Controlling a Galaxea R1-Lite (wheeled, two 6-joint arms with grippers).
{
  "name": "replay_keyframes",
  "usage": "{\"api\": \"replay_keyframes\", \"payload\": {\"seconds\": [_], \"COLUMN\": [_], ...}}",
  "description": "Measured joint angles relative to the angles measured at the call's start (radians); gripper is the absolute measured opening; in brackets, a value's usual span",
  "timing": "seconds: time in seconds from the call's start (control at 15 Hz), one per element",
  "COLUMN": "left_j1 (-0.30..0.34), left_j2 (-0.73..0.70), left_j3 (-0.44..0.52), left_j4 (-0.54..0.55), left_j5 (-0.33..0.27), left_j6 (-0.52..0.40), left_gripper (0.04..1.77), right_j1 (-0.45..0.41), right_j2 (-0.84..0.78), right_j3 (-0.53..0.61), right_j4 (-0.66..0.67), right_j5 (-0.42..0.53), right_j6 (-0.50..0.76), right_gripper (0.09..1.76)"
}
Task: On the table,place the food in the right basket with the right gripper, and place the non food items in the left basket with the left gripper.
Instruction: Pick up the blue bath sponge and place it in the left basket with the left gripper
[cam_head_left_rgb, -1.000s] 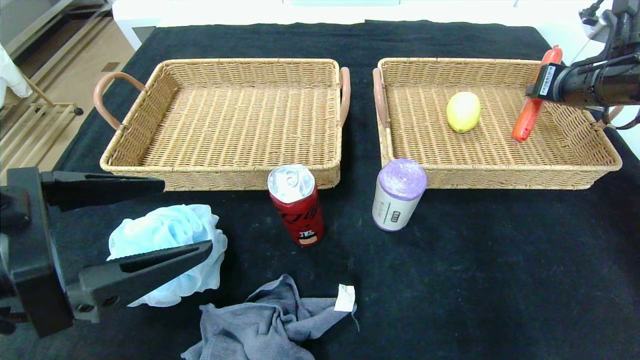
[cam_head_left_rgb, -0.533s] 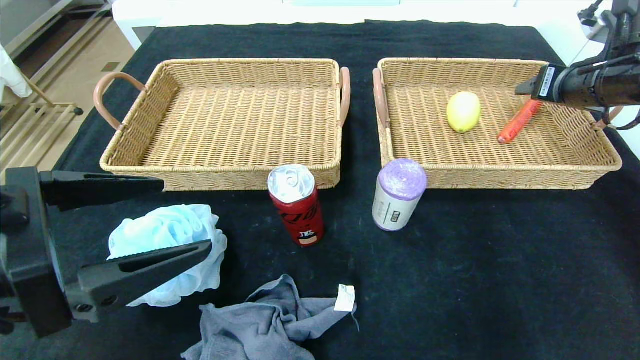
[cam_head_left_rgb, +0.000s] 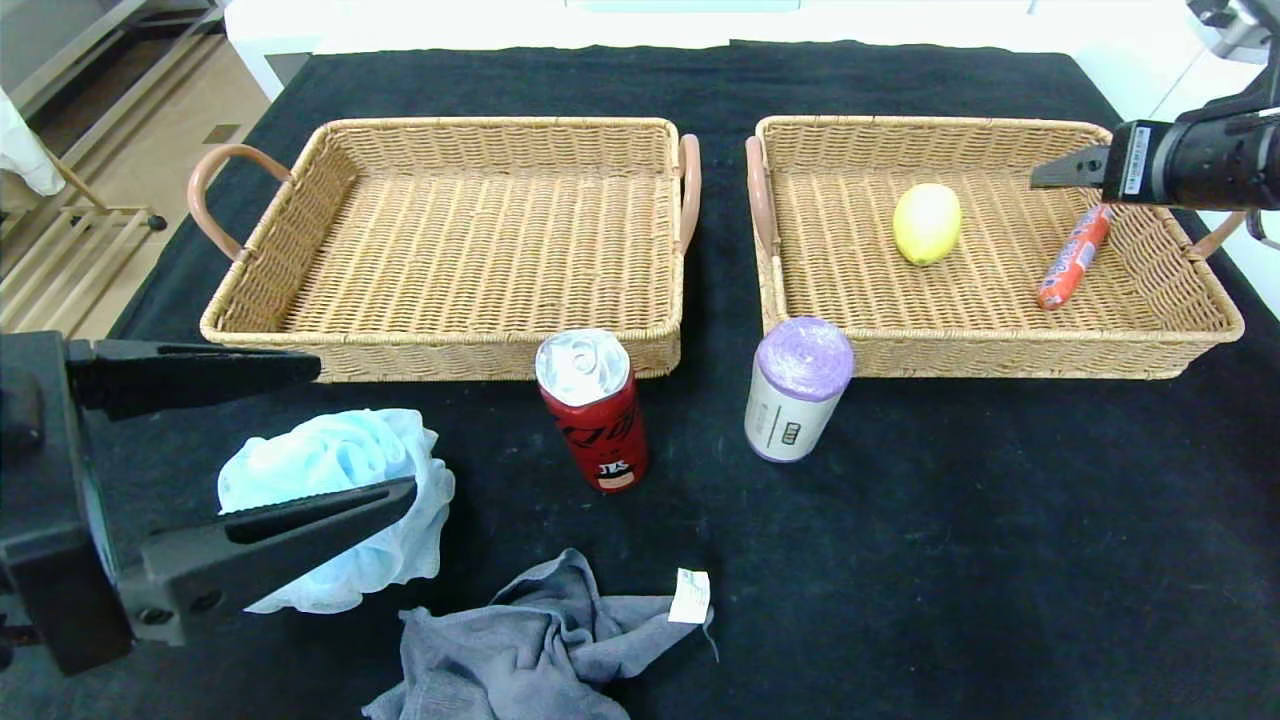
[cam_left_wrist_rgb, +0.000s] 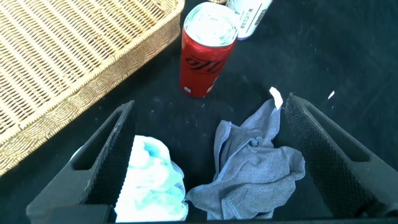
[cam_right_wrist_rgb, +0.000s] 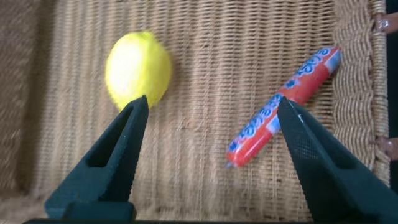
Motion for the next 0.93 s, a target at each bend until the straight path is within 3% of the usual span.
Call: {"api": "replay_keyframes", "payload": {"seconds": [0.47,0.93], "left_j1": [-0.001,-0.001], "left_j2": [-0.003,-0.002], "left_j3": [-0.001,-0.004], "left_j4": [0.002,0.016], "left_j5": [0.000,0.001], "left_j6": [0.002,0.001], "left_gripper": [1.72,1.72], "right_j1": [0.008,0.036], "right_j2": [-0.270,-0.472], "right_j3": [0.310,0.544], "right_j4": [0.011,0.010], "right_j5": [0.232,0.334], "right_j6": [-0.112,-0.188], "right_gripper": [1.63,1.68]}}
